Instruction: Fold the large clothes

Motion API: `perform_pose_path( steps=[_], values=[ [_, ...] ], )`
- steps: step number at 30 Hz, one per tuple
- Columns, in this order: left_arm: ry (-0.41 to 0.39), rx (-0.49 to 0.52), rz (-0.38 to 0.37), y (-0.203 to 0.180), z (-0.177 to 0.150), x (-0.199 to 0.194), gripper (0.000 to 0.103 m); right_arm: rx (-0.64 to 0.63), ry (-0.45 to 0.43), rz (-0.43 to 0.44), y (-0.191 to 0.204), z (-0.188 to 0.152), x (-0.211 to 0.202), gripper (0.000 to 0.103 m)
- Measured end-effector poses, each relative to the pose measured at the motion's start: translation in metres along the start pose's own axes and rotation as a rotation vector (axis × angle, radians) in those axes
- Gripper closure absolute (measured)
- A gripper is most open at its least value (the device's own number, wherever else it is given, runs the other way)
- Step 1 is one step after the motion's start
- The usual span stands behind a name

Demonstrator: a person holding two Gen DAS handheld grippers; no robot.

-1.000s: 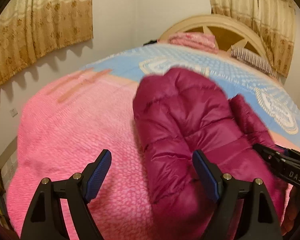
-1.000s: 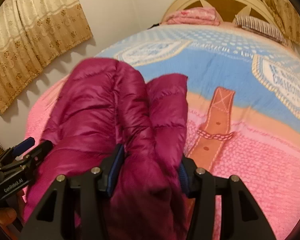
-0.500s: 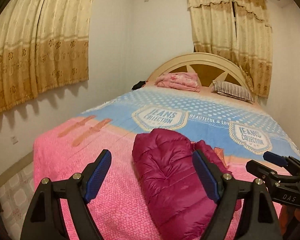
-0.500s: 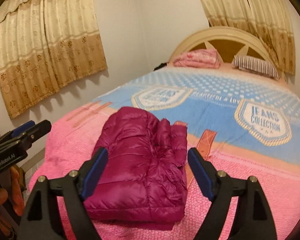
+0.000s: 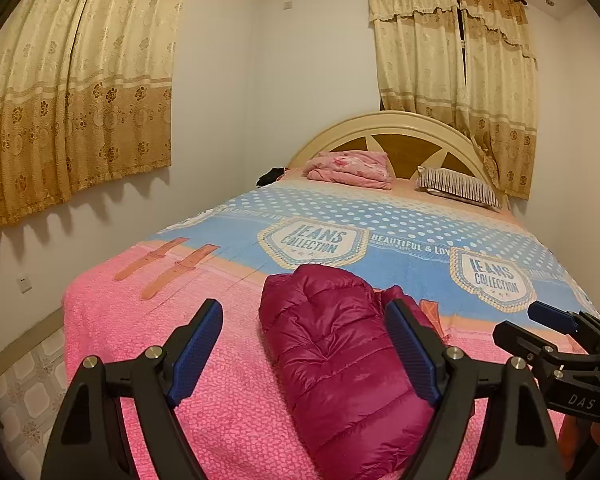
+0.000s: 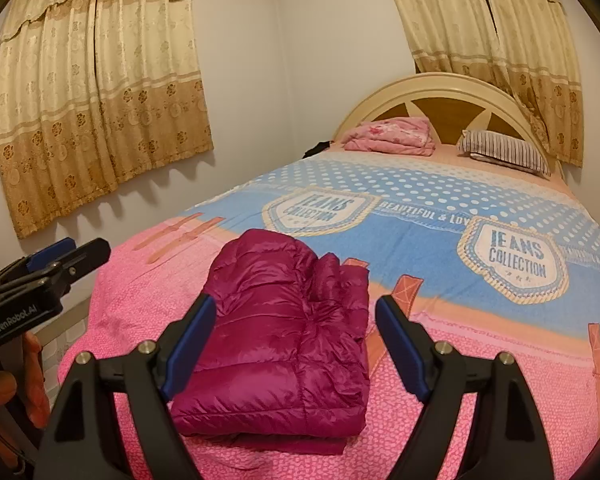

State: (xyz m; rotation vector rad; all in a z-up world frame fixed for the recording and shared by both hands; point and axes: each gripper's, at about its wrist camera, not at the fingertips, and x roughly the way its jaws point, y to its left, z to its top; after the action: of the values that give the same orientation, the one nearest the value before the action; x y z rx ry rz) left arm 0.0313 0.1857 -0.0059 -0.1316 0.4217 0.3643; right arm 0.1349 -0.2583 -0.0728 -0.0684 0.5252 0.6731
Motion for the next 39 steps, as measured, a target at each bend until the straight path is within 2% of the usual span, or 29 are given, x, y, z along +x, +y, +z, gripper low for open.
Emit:
perform_pose_path(
  steps=[39],
  values=[
    [0.04,0.018,0.027,-0.005,-0.007,0.013,0.019,0.013,0.023,0.003,-0.002,-0.01,0.004,0.018]
  ],
)
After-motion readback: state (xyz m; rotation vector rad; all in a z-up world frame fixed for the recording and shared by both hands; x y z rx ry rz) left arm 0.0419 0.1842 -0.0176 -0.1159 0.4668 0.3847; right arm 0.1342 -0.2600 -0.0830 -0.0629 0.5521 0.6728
